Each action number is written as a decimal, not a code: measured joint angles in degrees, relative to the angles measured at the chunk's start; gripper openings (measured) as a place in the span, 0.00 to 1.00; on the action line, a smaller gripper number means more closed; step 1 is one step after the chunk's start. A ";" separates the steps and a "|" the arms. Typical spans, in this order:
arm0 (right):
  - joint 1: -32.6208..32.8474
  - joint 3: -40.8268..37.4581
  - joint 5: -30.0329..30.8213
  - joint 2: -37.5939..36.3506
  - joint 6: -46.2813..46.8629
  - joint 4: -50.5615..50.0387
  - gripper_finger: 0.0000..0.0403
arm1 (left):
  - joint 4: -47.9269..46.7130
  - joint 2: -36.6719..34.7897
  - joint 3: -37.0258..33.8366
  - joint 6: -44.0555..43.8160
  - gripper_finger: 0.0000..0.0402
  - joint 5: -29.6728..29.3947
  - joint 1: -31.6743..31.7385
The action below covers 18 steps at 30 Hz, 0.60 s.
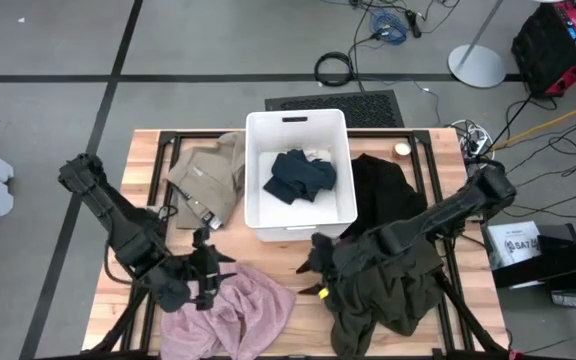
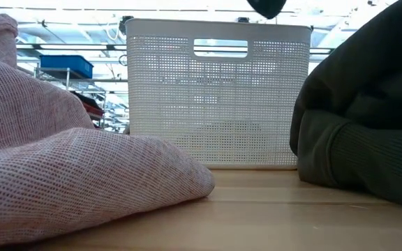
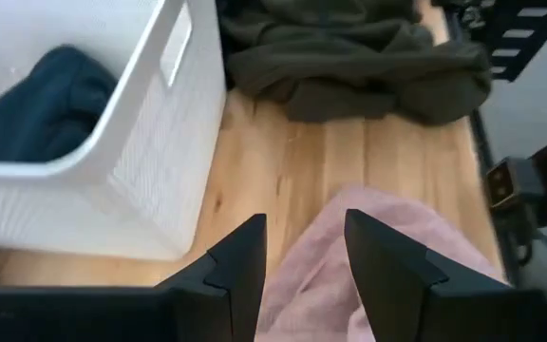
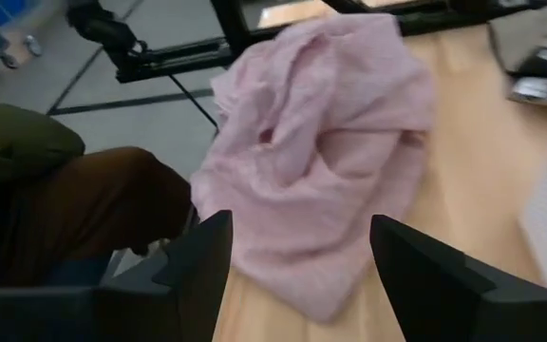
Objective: Sort clothes
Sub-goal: Put the pink polo shirt into the white laundry bin
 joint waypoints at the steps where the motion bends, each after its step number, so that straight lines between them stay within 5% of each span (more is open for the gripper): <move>1: 0.00 0.00 -0.04 1.22 -0.02 2.03 0.59 | 0.01 0.02 -1.07 -1.36 0.38 -0.65 -0.56; 8: -0.09 0.00 0.06 8.58 -1.36 17.42 0.59 | 3.21 0.06 -10.48 -9.92 0.38 -5.67 -3.09; 18: -0.13 0.49 -0.91 18.56 -9.00 34.24 0.59 | 12.21 0.08 -14.21 -1.85 0.38 -7.57 -2.65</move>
